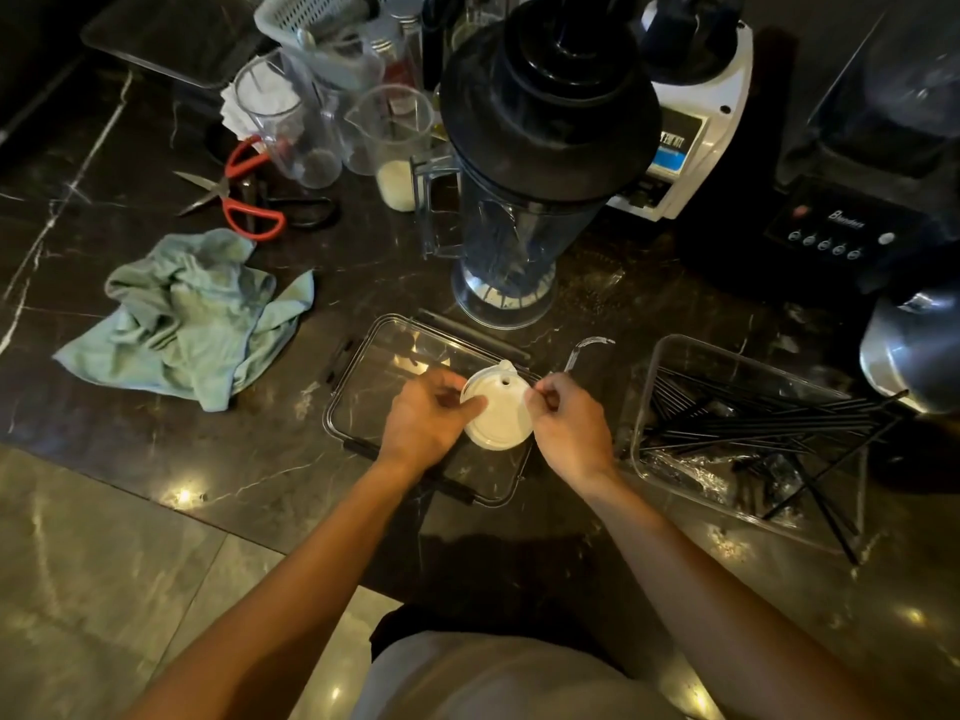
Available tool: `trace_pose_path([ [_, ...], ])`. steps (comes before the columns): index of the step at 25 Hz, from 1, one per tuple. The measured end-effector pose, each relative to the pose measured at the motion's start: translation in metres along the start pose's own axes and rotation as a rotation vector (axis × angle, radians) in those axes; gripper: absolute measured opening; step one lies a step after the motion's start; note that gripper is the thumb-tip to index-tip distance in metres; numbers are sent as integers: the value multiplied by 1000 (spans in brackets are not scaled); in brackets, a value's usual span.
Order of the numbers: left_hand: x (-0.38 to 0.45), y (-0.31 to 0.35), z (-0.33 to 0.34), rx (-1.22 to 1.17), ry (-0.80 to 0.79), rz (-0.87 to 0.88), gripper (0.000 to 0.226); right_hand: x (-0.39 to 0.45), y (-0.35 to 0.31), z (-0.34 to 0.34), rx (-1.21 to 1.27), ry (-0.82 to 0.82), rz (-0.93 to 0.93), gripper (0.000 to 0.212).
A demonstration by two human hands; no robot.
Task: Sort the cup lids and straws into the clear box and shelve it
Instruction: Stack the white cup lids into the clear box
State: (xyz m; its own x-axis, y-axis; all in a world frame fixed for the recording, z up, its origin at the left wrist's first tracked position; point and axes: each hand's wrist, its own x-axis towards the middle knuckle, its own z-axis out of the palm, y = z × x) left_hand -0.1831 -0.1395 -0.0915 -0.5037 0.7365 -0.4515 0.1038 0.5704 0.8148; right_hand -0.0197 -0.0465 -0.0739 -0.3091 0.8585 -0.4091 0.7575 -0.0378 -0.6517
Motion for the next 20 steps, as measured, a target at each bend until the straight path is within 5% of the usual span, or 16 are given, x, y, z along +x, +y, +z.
trace_pose_path([
  [7,5,-2,-4,-2,-67,59,29,4,5,0,148,-46,51,8],
  [20,-4,-5,-5,-17,-43,84,23,-2,4,2,-25,-11,-71,9],
])
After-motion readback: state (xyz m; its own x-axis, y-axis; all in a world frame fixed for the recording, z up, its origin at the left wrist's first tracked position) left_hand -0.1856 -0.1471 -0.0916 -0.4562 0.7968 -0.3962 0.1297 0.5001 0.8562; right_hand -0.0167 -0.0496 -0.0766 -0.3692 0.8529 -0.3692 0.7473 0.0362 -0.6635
